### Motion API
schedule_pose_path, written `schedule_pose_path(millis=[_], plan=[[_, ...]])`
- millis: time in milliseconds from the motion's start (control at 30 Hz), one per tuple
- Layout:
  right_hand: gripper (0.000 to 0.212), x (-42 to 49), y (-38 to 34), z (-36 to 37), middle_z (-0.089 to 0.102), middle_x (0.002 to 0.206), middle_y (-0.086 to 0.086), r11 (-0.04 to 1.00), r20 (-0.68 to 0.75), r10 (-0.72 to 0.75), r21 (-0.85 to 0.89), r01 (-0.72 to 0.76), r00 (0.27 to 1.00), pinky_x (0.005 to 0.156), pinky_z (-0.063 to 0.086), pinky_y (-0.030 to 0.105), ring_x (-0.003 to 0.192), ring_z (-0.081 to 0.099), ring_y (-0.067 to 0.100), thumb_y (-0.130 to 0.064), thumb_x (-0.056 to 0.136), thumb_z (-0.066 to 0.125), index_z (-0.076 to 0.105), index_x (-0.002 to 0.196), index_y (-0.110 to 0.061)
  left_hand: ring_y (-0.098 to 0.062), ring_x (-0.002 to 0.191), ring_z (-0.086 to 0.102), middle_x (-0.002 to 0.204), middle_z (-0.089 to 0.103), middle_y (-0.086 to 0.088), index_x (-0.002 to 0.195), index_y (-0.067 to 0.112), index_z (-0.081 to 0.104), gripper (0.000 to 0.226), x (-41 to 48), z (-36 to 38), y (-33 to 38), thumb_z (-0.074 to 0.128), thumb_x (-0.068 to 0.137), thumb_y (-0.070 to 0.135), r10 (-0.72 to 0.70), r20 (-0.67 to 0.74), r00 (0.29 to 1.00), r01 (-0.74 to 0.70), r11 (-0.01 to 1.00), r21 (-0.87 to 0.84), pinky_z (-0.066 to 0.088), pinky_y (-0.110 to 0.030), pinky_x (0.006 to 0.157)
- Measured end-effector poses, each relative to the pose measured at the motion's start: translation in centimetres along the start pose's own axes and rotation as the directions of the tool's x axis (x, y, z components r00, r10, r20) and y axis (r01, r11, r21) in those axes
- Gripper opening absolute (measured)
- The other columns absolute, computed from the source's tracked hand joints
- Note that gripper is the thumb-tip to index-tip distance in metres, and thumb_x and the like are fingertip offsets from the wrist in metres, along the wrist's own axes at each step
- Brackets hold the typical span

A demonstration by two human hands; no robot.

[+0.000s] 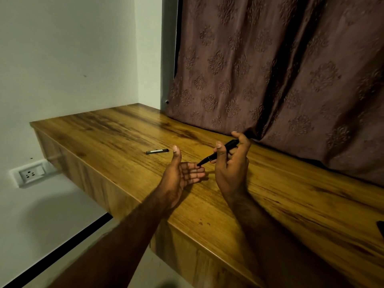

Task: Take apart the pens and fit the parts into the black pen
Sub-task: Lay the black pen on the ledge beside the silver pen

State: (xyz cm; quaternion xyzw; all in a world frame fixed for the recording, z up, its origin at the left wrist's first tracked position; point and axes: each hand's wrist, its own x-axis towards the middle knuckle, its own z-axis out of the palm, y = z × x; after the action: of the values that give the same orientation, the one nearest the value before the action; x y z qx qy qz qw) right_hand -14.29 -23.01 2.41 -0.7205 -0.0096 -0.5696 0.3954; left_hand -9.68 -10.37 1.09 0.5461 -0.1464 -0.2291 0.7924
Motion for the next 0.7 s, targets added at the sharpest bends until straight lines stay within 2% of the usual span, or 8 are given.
schedule_pose_path(millis=[100, 167, 233, 367, 533, 600, 700], plan=[[0.031, 0.1, -0.1, 0.2, 0.063, 0.076, -0.006, 0.989, -0.058, 0.124, 0.088, -0.119, 0.991, 0.056, 0.055, 0.036, 0.065, 0.065, 0.014, -0.023, 0.095, 0.059, 0.042, 0.120, -0.029, -0.022, 0.077, 0.070, 0.091, 0.070, -0.021, 0.090, -0.003, 0.065, 0.037, -0.3, 0.5, -0.1, 0.047, 0.098, 0.028, 0.095, -0.104, 0.990, -0.093, 0.995, 0.026, 0.057, -0.030, 0.071], [0.027, 0.2, 0.1, 0.2, 0.064, 0.077, -0.002, 0.958, -0.066, 0.241, 0.174, -0.226, 0.968, 0.054, 0.053, 0.037, 0.062, 0.062, 0.018, -0.024, 0.093, 0.063, 0.046, 0.113, -0.028, -0.015, 0.063, 0.066, 0.080, 0.067, -0.017, 0.086, -0.003, 0.064, 0.024, -0.3, 0.4, -0.3, 0.052, 0.096, 0.015, 0.145, -0.166, 0.975, -0.142, 0.989, 0.030, 0.056, -0.022, 0.059], [0.021, 0.4, 0.6, 0.2, 0.062, 0.077, 0.006, 0.916, -0.061, 0.349, 0.231, -0.327, 0.935, 0.050, 0.048, 0.031, 0.059, 0.058, 0.019, -0.022, 0.092, 0.066, 0.050, 0.105, -0.025, -0.014, 0.060, 0.062, 0.073, 0.064, -0.013, 0.083, 0.000, 0.063, 0.020, -0.4, 0.1, -0.3, 0.055, 0.095, 0.014, 0.165, -0.195, 0.967, -0.164, 0.986, 0.020, 0.054, -0.022, 0.057], [0.019, 0.6, 1.1, -0.2, 0.061, 0.076, 0.010, 0.881, -0.043, 0.434, 0.228, -0.414, 0.900, 0.052, 0.045, 0.029, 0.060, 0.055, 0.024, -0.023, 0.086, 0.073, 0.055, 0.092, -0.026, -0.012, 0.058, 0.059, 0.068, 0.061, -0.008, 0.085, 0.000, 0.062, 0.020, -0.5, -0.4, -0.2, 0.055, 0.094, 0.017, 0.145, -0.179, 0.973, -0.143, 0.989, 0.026, 0.051, -0.024, 0.057], [0.020, 0.2, 1.8, -0.2, 0.056, 0.059, 0.007, 0.814, 0.126, 0.543, 0.165, -0.557, 0.830, 0.039, 0.035, 0.022, 0.042, 0.047, 0.012, -0.021, 0.083, 0.076, 0.058, 0.085, -0.013, -0.008, 0.055, 0.056, 0.069, 0.059, -0.007, 0.096, -0.001, 0.060, 0.014, -0.2, -1.5, 0.8, 0.052, 0.096, 0.010, 0.141, -0.254, 0.957, -0.125, 0.989, 0.080, 0.050, -0.019, 0.050], [0.019, -0.3, 1.6, 0.5, 0.056, 0.055, 0.004, 0.813, 0.178, 0.544, 0.131, -0.567, 0.820, 0.038, 0.034, 0.021, 0.038, 0.046, 0.010, -0.020, 0.084, 0.075, 0.059, 0.084, -0.011, -0.006, 0.051, 0.057, 0.065, 0.059, -0.006, 0.090, 0.000, 0.060, 0.009, 0.0, -2.8, 1.4, 0.053, 0.094, 0.004, 0.134, -0.276, 0.952, -0.122, 0.991, 0.061, 0.049, -0.018, 0.049], [0.012, -1.2, 1.2, 2.1, 0.056, 0.054, 0.005, 0.801, 0.290, 0.538, 0.118, -0.587, 0.792, 0.038, 0.036, 0.021, 0.037, 0.045, 0.008, -0.016, 0.090, 0.068, 0.059, 0.084, -0.011, -0.010, 0.053, 0.057, 0.060, 0.062, -0.003, 0.078, 0.005, 0.064, 0.014, 0.3, -5.4, 2.2, 0.059, 0.090, 0.003, 0.148, -0.265, 0.953, -0.112, 0.983, 0.147, 0.051, -0.023, 0.058]])
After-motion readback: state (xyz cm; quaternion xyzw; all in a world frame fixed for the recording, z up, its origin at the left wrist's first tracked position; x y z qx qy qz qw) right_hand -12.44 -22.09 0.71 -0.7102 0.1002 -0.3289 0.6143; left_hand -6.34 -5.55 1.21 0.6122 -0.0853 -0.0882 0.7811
